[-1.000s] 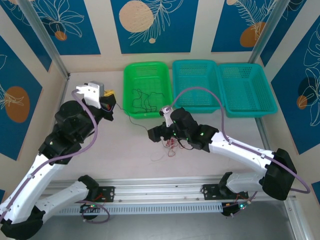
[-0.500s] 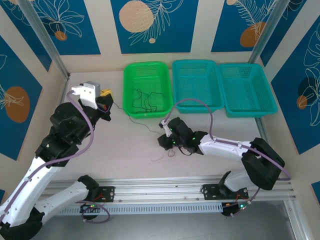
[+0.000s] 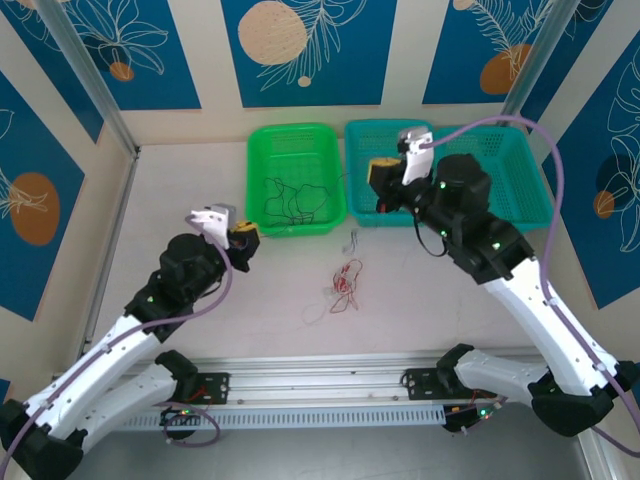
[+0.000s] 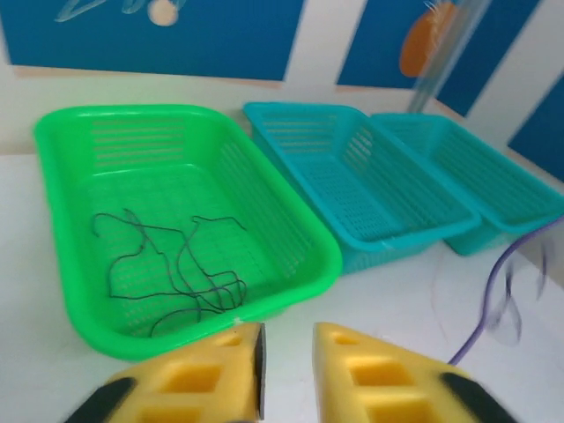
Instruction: Untangle the cables
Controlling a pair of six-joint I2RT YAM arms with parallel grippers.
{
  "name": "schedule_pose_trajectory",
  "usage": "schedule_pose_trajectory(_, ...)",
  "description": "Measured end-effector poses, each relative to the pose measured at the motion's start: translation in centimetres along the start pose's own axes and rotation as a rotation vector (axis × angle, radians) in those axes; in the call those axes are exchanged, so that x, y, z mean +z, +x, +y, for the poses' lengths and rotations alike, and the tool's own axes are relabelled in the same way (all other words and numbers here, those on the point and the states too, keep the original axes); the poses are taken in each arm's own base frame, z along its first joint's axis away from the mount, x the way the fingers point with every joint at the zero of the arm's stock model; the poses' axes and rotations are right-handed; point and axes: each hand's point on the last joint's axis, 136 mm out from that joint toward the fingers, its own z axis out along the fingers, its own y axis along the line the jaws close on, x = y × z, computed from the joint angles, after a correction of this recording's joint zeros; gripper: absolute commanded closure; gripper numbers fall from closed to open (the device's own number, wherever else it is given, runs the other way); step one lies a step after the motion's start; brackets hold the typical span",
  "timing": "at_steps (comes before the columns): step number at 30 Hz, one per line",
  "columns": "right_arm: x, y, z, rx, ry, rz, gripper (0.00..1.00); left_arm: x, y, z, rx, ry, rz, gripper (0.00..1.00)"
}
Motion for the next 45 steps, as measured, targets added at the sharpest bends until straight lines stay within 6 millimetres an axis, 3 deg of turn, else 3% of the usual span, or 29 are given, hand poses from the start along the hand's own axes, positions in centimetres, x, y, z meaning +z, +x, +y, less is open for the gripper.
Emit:
schedule_pose_trajectory(5, 0.4, -3.7, 2.7, -0.006, -0.121, 0.006, 1.00, 0.2, -1.6, -2.0, -0.019, 0.107, -0.056, 0.17)
schedule_pose_trajectory(9, 1.8, -5.9, 4.2, 0.029, -0.184, 0.009, 1.00, -0.7, -2.6, -2.8, -0.023, 0.154, -0.102, 0.01)
schedule_pose_trajectory(12, 3.2, -7.6, 4.2, 0.059, -0.186, 0.001, 1.00, -2.0, -2.9, -3.0, -0.018, 0.170, -0.132, 0.00)
schedule_pose_trajectory(16, 5.8, -9.3, 2.7, 0.119, -0.151, -0.010, 1.00, -4.5, -2.7, -2.5, 0.007, 0.158, -0.165, 0.00)
schedule_pose_trajectory(23, 12.9, -11.0, -1.0, 0.215, -0.090, -0.016, 1.00, -7.7, -0.4, -1.3, 0.022, 0.139, -0.180, 0.00)
schedule_pose_trajectory(25, 15.1, -10.4, -1.4, 0.234, -0.097, 0.002, 1.00, -7.8, 1.1, -0.9, 0.000, 0.140, -0.163, 0.00)
schedule_pose_trajectory(28, 18.5, -7.8, -1.9, 0.260, -0.104, 0.067, 1.00, -7.8, 3.1, -0.4, -0.034, 0.142, -0.137, 0.00)
schedule_pose_trajectory(33, 22.8, -2.4, -3.2, 0.302, -0.078, 0.197, 1.00, -8.1, 3.8, -0.1, -0.047, 0.141, -0.127, 0.00)
schedule_pose_trajectory(35, 23.5, -1.1, -3.5, 0.308, -0.067, 0.229, 1.00, -8.1, 4.1, -0.1, -0.046, 0.137, -0.118, 0.00)
schedule_pose_trajectory(38, 23.6, -0.7, -3.6, 0.310, -0.063, 0.240, 1.00, -8.0, 4.3, 0.0, -0.035, 0.133, -0.109, 0.00)
schedule_pose_trajectory(42, 23.1, -1.9, -3.6, 0.285, -0.061, 0.209, 1.00, -7.7, 4.6, 0.1, -0.028, 0.129, -0.095, 0.00)
schedule_pose_trajectory(45, 22.3, -4.1, -3.4, 0.250, -0.064, 0.149, 1.00, -7.6, 4.7, 0.1, -0.028, 0.129, -0.087, 0.00)
